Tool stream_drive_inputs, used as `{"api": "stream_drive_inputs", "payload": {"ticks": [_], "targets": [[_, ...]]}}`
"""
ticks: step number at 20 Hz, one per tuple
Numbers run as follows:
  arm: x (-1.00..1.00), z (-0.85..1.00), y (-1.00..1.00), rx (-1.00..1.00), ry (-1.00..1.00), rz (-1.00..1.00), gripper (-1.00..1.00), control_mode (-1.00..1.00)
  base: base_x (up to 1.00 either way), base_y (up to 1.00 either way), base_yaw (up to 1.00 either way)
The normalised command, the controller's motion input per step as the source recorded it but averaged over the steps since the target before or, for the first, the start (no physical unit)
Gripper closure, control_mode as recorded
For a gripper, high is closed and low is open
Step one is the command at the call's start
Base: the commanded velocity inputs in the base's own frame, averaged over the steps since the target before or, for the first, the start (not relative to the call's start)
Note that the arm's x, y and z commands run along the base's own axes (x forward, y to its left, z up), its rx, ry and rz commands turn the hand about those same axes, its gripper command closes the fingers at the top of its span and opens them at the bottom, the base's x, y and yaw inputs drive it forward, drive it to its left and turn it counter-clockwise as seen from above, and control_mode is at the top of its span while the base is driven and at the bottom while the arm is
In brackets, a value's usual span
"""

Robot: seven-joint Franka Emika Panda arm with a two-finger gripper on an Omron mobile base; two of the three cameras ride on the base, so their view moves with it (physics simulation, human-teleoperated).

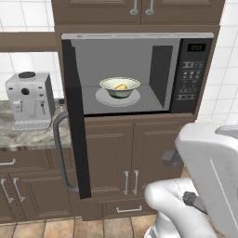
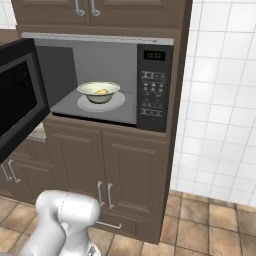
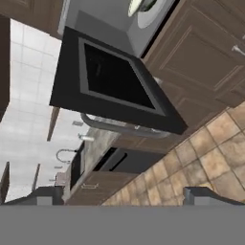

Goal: Pick the potato from the sink and place it in the bowl. Then pick the bowl and place it in the microwave. Then close the microwave door and press the start button.

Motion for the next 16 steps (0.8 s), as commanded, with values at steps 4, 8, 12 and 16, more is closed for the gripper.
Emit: {"api": "stream_drive_inputs", "payload": {"ticks": [4,8,12,16], "targets": [[0.10,-0.26,1.00,-0.16,0.01,-0.25,-1.00,-1.00,0.00,0.00,0.00],[0.69,-0.37,1.00,-0.15,0.06,-0.33,-1.00,-1.00,0.00,0.00,0.00],[0.93,-0.58,0.97,-0.13,0.07,-0.34,-1.00,-1.00,0.00,0.00,0.00],[0.85,-0.60,1.00,-0.14,0.03,-0.32,-1.00,-1.00,0.00,0.00,0.00]]}}
